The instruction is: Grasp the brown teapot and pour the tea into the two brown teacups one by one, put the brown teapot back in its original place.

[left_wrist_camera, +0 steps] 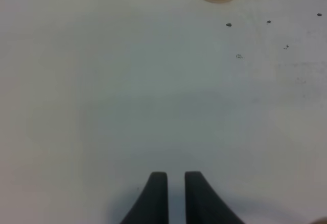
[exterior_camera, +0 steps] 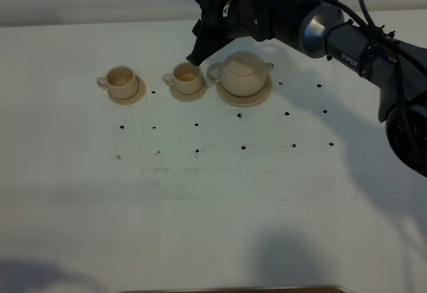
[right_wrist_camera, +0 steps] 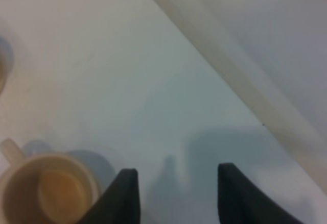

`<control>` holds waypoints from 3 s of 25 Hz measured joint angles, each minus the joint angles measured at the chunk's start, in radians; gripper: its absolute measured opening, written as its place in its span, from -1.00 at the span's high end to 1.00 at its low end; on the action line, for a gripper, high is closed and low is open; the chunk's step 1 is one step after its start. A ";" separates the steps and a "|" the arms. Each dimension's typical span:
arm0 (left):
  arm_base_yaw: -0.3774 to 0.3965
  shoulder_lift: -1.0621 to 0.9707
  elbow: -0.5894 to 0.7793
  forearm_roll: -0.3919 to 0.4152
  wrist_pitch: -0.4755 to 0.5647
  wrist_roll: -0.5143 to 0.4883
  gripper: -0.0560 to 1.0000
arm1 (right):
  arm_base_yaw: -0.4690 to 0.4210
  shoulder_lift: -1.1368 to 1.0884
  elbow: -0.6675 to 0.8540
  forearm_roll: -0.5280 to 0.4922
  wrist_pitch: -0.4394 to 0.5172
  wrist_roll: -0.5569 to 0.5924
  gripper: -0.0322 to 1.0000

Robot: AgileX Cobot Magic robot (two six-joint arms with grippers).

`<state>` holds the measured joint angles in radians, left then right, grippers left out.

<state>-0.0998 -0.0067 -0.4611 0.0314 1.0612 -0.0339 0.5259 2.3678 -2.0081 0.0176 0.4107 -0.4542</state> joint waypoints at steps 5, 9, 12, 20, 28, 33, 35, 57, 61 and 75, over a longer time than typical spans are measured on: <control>0.000 0.000 0.000 0.000 0.000 0.000 0.76 | 0.001 0.038 0.000 -0.002 0.002 -0.003 0.22; 0.000 0.000 0.000 0.000 0.000 0.000 0.77 | 0.001 0.057 0.000 -0.006 0.008 -0.003 0.22; 0.000 0.000 0.000 0.000 0.000 0.000 0.77 | 0.001 0.062 0.000 -0.018 0.010 -0.003 0.22; 0.000 0.000 0.000 0.000 0.000 0.000 0.77 | 0.003 0.064 0.000 -0.047 0.055 -0.003 0.22; 0.000 0.000 0.000 0.000 0.000 0.000 0.77 | 0.003 0.064 -0.005 -0.050 0.079 -0.022 0.22; 0.000 0.000 0.000 0.000 0.000 0.000 0.77 | 0.003 0.064 -0.010 -0.047 0.099 -0.032 0.22; 0.000 0.000 0.000 0.000 0.000 0.000 0.77 | 0.003 0.063 -0.010 -0.047 0.104 -0.037 0.22; 0.000 0.000 0.000 0.000 0.000 0.000 0.77 | 0.029 0.057 -0.010 -0.039 0.211 -0.107 0.22; 0.000 0.000 0.000 0.000 0.000 0.000 0.77 | 0.032 0.057 -0.010 -0.042 0.212 -0.112 0.22; 0.000 0.000 0.000 0.000 0.000 0.000 0.77 | 0.032 0.063 -0.136 -0.050 0.265 -0.076 0.22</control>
<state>-0.0998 -0.0067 -0.4611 0.0314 1.0612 -0.0339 0.5579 2.4306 -2.1442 -0.0326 0.6754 -0.5298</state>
